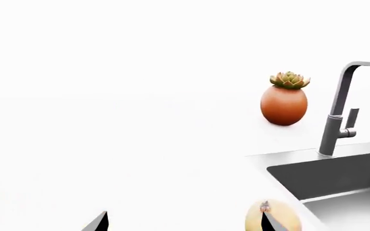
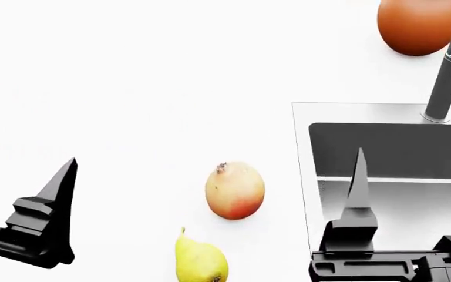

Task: There is a mixed pile of frozen fruits and vegetables on the counter. Locate all the frozen vegetables and place the items in a bowl on the counter. Take all the frozen fruits and defrost them in a running sink.

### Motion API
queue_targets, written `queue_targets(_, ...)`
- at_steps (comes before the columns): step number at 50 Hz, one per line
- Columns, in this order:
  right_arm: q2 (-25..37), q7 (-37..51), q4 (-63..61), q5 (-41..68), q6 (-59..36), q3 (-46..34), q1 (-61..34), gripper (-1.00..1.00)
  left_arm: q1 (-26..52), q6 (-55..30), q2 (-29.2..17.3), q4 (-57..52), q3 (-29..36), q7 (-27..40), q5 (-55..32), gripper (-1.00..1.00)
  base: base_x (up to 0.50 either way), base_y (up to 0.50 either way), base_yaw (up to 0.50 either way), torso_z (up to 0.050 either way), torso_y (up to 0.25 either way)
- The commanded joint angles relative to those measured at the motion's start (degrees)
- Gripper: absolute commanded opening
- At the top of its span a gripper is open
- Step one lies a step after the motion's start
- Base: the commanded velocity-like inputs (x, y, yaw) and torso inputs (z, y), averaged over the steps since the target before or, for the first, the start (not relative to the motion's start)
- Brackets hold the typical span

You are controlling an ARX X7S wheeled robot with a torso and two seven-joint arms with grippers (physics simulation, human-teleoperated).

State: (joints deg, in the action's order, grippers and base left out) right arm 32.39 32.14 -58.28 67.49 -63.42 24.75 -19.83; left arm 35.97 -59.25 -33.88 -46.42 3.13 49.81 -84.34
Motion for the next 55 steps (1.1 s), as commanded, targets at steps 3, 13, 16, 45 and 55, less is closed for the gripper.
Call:
queue_targets(3, 0.2, 1.5, -0.2, 5.0, -2.2, 5.0, 0.1, 1.0, 16.9, -5.6, 7.5, 8.5, 11.5, 15.5, -16.2, 1.0, 0.0, 0.0, 0.0, 0.0, 0.0)
queue_targets(13, -1.7, -3.1, 1.8, -1.6, 0.8, 2.2, 3.1, 1.0, 21.9, -5.1, 9.2, 18.5, 20.5, 25.9, -30.2, 1.0, 0.0, 0.0, 0.0, 0.0, 0.0)
queue_targets(16, -1.7, -3.6, 1.9, -2.0, 1.4, 2.3, 3.8, 1.0, 25.8, -5.9, 8.8, 21.1, 23.0, 27.6, -33.7, 1.0, 0.0, 0.0, 0.0, 0.0, 0.0)
queue_targets(45, -1.4, -3.9, 2.8, -3.5, 3.1, -0.7, 4.9, 1.0, 21.1, 1.1, 11.8, 24.9, 33.1, 31.1, -37.5, 1.0, 0.0, 0.0, 0.0, 0.0, 0.0)
queue_targets(55, -1.3, -4.5, 3.2, -5.0, 3.9, -2.0, 5.5, 1.0, 21.7, 1.4, 14.6, 27.6, 34.6, 28.8, -35.4, 1.0, 0.0, 0.0, 0.0, 0.0, 0.0)
